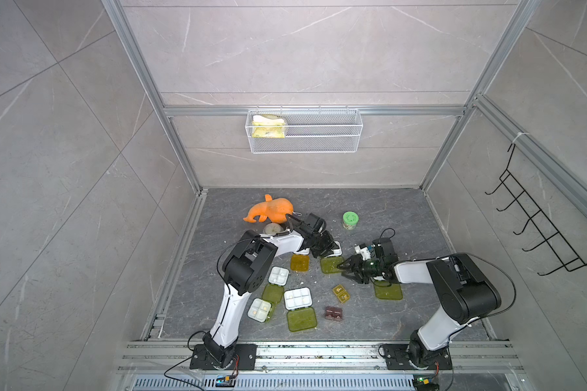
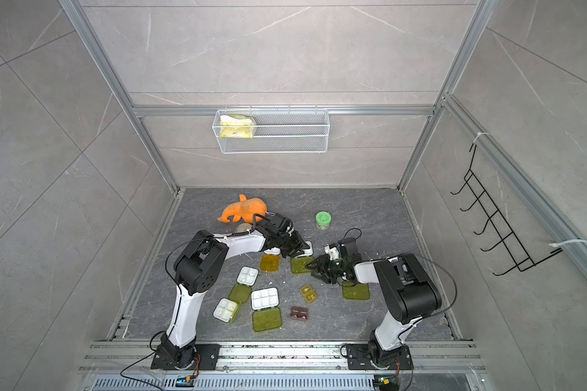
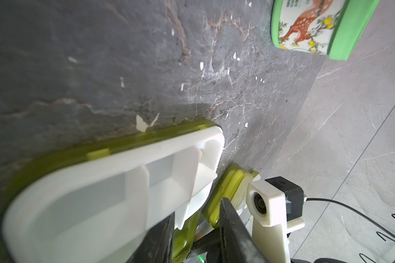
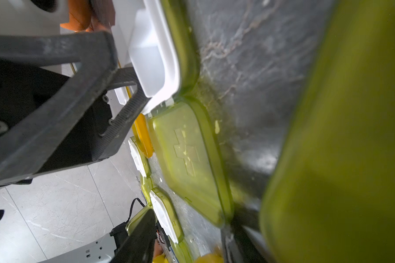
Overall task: Close pillboxes
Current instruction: Close the lid on the pillbox.
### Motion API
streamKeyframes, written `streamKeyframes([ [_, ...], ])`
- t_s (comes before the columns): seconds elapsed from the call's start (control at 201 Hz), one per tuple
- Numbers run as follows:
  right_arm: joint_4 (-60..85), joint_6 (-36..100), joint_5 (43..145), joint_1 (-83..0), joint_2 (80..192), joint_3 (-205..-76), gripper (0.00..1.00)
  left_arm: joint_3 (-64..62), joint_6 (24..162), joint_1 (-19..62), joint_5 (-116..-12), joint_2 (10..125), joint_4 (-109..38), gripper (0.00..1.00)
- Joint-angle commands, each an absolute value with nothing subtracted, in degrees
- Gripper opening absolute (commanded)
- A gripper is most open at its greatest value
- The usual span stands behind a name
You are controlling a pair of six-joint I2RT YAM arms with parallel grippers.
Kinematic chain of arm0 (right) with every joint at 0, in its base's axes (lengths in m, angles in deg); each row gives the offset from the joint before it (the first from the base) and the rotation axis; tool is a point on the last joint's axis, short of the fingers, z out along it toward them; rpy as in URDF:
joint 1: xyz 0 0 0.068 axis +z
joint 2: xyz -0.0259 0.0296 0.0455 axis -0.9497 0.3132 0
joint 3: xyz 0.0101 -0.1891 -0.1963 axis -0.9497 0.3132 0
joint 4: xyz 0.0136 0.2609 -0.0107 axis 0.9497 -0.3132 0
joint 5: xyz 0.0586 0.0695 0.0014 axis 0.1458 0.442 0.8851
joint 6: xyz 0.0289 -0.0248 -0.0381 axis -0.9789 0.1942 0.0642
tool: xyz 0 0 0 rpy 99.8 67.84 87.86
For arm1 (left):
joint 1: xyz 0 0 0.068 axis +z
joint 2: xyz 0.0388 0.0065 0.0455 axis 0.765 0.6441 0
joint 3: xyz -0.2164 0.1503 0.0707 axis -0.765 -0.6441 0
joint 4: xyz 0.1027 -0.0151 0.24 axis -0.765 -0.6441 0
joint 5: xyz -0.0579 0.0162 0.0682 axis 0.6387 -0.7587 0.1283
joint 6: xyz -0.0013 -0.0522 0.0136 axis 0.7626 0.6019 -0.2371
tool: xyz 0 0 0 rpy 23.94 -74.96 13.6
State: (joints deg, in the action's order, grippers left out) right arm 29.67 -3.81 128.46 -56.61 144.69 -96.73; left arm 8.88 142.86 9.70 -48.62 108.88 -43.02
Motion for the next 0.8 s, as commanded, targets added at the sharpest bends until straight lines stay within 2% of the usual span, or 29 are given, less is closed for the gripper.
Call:
streamKeyframes([
  [0.0, 38.5, -4.2, 125.4, -56.6, 142.8, -95.7, 0.48, 6.3, 144.9, 7.3, -46.0, 110.5, -49.0, 0.36],
  [0.319, 39.9, -2.9, 125.4, -56.5, 139.3, -94.0, 0.5, 6.4, 144.9, 7.2, -45.8, 110.3, -49.1, 0.36],
  [0.792, 37.9, -2.7, 126.4, -56.5, 139.8, -96.6, 0.51, 5.3, 145.0, 6.8, -45.3, 108.4, -49.4, 0.36],
])
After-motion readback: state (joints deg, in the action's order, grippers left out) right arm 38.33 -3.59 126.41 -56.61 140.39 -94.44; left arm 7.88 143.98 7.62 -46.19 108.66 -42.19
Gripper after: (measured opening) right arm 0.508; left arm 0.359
